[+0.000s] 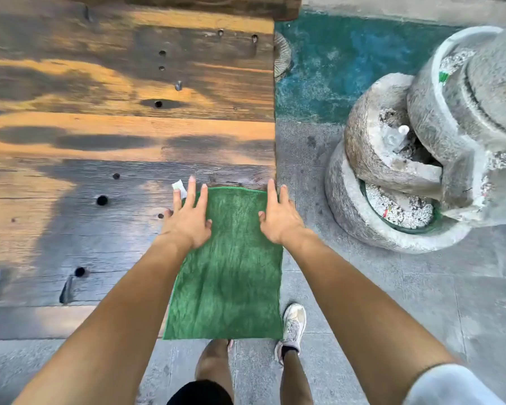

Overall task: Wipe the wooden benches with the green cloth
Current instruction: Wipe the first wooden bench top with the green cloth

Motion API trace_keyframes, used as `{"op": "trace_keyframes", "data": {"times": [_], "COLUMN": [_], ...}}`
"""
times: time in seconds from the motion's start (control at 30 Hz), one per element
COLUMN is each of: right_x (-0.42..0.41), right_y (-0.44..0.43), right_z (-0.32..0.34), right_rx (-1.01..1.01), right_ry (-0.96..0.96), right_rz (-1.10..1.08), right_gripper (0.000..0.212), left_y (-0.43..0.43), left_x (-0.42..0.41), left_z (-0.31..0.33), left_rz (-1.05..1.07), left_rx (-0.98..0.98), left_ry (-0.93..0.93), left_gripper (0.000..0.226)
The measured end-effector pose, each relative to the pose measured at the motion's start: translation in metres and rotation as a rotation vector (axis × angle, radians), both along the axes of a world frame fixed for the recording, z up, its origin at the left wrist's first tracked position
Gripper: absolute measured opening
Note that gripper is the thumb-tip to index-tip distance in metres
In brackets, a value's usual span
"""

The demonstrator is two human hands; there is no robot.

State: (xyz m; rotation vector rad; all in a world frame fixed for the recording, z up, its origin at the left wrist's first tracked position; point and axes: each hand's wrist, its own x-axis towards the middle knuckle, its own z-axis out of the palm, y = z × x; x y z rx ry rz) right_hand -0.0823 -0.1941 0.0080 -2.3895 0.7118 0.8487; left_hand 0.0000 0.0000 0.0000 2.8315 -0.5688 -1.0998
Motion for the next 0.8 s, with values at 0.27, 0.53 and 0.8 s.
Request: {"op": "trace_keyframes", "data": {"times": [0.27, 0.53, 0.8], "right_x": [0.015, 0.022, 0.004], "right_y": [-0.009, -0.041, -0.106], "right_z": [-0.021, 0.000, 0.071], "right_rx": [-0.069, -0.086, -0.061], "right_ry": [0.030, -0.053, -0.127], "right_rz": [0.039, -0.073, -0.056], "right_gripper": [0.091, 0.030, 0.026], "left_y": [-0.020, -0.031, -0.057], "left_x": [0.002, 0.010, 0.024], "left_z": [-0.008, 0.012, 0.071], "left_rz": [0.071, 0.070, 0.223], "left_rx": [0.040, 0.028, -0.283], "left_ry": [0.005, -0.167, -0.306], "left_gripper": [0.098, 0.043, 0.029]}}
